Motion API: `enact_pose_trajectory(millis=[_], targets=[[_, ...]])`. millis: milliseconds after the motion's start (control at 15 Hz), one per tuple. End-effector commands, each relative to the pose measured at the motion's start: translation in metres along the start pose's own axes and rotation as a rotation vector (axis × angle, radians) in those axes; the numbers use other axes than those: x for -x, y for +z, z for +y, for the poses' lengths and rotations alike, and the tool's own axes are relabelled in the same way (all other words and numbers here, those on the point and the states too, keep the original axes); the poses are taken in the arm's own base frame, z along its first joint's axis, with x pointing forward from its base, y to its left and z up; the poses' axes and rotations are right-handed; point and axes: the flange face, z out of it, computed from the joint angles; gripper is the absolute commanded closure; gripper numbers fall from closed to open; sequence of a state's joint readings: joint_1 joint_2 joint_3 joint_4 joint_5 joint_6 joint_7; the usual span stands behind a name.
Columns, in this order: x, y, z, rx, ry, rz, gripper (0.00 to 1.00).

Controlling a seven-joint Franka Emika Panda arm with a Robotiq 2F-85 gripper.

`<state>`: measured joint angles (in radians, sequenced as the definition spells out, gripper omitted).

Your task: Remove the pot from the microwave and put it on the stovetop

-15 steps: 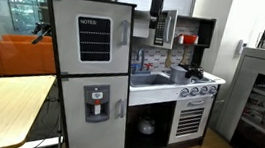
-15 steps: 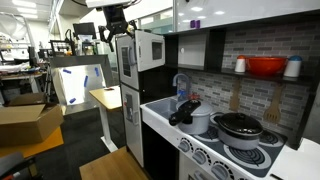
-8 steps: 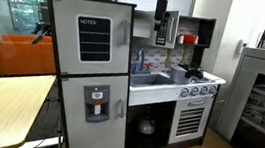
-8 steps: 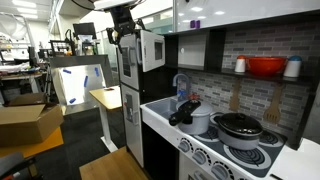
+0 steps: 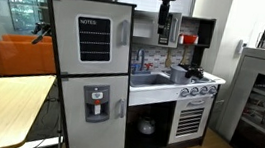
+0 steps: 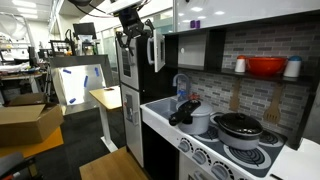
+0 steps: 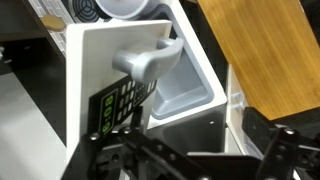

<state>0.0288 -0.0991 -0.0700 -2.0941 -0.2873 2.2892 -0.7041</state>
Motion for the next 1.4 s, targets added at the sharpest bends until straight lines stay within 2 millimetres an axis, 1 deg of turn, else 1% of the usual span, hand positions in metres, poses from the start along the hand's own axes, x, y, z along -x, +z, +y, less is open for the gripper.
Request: enact_pose_trajectory(millis=[0,333,600,733,1000,1333], targets=[[0.000,0.006,0.008,0.070,0.010,0.006,0.00],[0.003,0.012,0.017,0.127,0.024,0.009,0.00],[0.013,0.015,0.025,0.151,0.052,0.010,0.00],[0.024,0.016,0.030,0.162,0.058,0.011,0.00],[0.059,0.029,0.046,0.176,0.031,0.000,0.00],[0.074,0.040,0.051,0.208,-0.085,0.032,0.00]])
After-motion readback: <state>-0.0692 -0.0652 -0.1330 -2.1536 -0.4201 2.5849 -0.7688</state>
